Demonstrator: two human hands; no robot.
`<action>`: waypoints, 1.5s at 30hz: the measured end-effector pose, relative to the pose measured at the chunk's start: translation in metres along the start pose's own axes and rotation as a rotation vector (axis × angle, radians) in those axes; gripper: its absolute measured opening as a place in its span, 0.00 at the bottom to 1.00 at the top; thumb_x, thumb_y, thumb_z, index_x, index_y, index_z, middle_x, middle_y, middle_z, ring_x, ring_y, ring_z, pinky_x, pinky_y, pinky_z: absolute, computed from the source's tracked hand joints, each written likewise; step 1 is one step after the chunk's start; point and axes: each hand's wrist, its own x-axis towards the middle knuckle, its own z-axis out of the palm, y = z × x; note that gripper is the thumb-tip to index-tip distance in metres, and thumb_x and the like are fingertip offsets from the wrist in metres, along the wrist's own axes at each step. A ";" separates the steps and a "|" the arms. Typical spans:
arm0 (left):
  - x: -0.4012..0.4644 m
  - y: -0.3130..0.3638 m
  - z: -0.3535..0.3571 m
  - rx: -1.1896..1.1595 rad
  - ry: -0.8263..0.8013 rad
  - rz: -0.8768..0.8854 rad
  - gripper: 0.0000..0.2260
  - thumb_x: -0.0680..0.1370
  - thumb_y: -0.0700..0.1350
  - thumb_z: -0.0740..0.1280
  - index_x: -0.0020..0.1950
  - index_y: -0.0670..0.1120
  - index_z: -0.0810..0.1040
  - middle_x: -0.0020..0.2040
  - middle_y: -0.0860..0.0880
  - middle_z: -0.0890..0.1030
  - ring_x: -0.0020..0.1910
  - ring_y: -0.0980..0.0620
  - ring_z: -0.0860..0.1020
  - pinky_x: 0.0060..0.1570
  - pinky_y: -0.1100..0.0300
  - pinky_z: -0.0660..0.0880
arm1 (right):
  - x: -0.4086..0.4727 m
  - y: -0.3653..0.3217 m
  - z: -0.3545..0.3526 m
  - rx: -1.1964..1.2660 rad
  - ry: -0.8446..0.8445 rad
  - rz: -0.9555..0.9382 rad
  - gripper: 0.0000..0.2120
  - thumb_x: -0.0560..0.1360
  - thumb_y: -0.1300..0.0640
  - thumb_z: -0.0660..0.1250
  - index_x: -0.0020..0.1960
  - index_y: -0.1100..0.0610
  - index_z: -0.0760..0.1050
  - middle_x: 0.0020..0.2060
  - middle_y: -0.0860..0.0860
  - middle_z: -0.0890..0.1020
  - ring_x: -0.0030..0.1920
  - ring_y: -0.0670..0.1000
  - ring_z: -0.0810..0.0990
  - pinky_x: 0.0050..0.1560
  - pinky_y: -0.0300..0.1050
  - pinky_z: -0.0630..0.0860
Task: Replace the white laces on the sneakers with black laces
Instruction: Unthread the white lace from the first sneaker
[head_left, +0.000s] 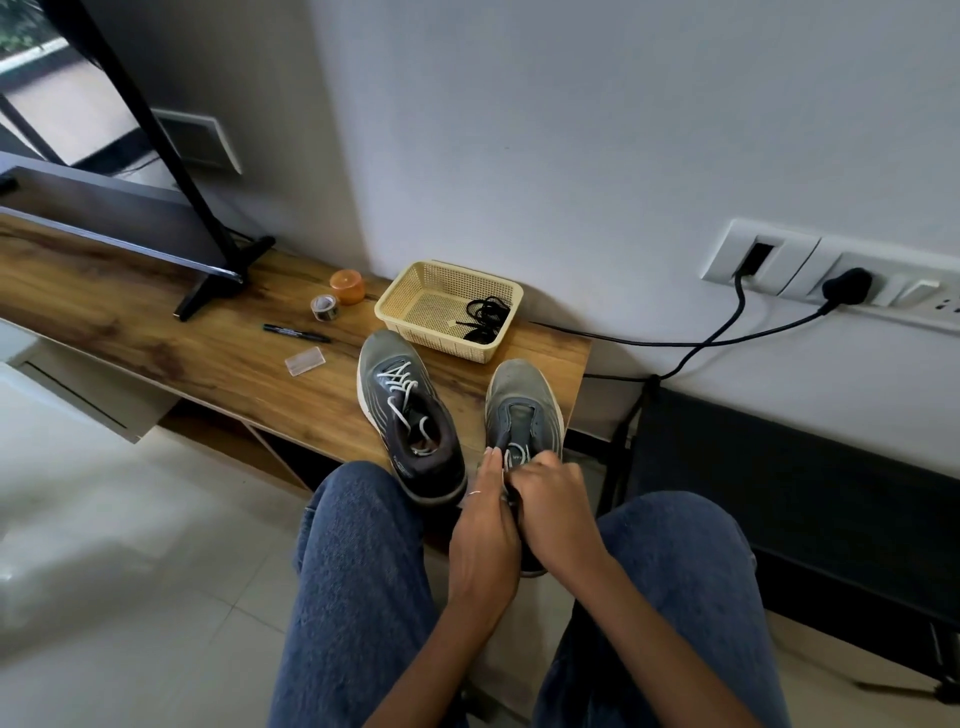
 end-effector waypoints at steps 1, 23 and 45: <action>0.001 0.002 0.001 -0.004 -0.005 -0.001 0.18 0.85 0.49 0.50 0.75 0.60 0.58 0.72 0.59 0.66 0.64 0.70 0.67 0.60 0.76 0.61 | 0.002 0.000 -0.001 -0.047 -0.012 -0.012 0.05 0.70 0.59 0.70 0.37 0.51 0.80 0.32 0.46 0.80 0.42 0.50 0.76 0.39 0.45 0.65; 0.067 -0.011 -0.048 -0.010 0.550 -0.056 0.15 0.77 0.39 0.62 0.63 0.50 0.74 0.61 0.53 0.75 0.58 0.54 0.71 0.56 0.58 0.69 | 0.064 -0.029 -0.032 0.366 0.217 -0.021 0.07 0.74 0.65 0.64 0.48 0.59 0.80 0.43 0.50 0.81 0.46 0.46 0.75 0.46 0.31 0.67; 0.093 -0.046 -0.057 -0.281 0.387 -0.266 0.06 0.78 0.45 0.68 0.52 0.50 0.83 0.46 0.57 0.83 0.47 0.61 0.80 0.46 0.71 0.75 | 0.095 -0.046 0.024 0.221 0.053 0.134 0.06 0.77 0.54 0.64 0.53 0.52 0.76 0.48 0.50 0.81 0.48 0.54 0.80 0.43 0.49 0.76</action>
